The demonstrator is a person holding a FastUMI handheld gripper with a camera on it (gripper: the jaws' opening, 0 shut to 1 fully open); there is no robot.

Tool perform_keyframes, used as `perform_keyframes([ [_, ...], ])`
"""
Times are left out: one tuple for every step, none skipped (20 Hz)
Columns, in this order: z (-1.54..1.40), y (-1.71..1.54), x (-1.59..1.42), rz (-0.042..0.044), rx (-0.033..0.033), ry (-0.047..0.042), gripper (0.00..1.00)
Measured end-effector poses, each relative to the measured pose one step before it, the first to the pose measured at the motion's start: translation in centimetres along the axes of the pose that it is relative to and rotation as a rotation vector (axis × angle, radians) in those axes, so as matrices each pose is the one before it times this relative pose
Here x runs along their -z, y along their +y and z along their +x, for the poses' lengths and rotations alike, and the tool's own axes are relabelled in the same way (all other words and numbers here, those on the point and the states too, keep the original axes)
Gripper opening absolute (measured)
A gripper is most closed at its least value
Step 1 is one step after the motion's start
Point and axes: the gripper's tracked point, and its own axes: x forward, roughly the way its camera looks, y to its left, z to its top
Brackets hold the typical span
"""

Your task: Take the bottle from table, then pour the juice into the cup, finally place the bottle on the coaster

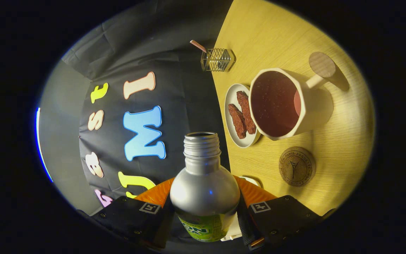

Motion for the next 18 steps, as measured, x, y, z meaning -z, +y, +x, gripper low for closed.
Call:
perform_keyframes([
  [0.063, -0.04, 0.016, 0.01006, 0.00021, -0.00058, 0.77],
  [0.053, -0.047, -0.094, 0.00863, 0.00161, -0.00121, 0.77],
  [0.146, -0.208, 0.029, 0.00721, 0.0057, -0.00204, 0.77],
  [0.057, 0.017, -0.055, 0.00846, 0.001, -0.00047, 0.77],
  [0.027, 0.057, -0.119, 0.01007, -0.00332, -0.00314, 0.77],
  [0.038, 0.134, -0.204, 0.00975, -0.00367, -0.00701, 0.77],
  [0.121, 0.05, -0.286, 0.01139, -0.00261, -0.00702, 0.77],
  [0.014, 0.093, -0.064, 0.00982, -0.00083, -0.00531, 0.77],
  [0.088, 0.081, 0.004, 0.00753, -0.00067, -0.00225, 0.77],
  [0.025, 0.086, 0.077, 0.0054, -0.00051, -0.00034, 0.77],
  [0.134, -0.061, -0.005, 0.00662, -0.00025, 0.00023, 0.77],
  [0.104, 0.066, 0.087, 0.00862, 0.00123, 0.00086, 0.77],
  [0.038, 0.043, 0.004, 0.00871, -0.00018, -0.00133, 0.77],
  [0.051, 0.036, -0.01, 0.00872, 0.00034, -0.00212, 0.77],
  [0.103, 0.016, 0.034, 0.00755, 0.00044, -0.00217, 0.77],
  [0.01, 0.056, -0.025, 0.00212, 0.00156, -0.00113, 0.77],
  [0.028, -0.027, 0.02, 0.00065, 0.00051, 0.00026, 0.77],
  [-0.023, 0.041, -0.01, 0.00347, -0.00054, -0.00126, 0.77],
])
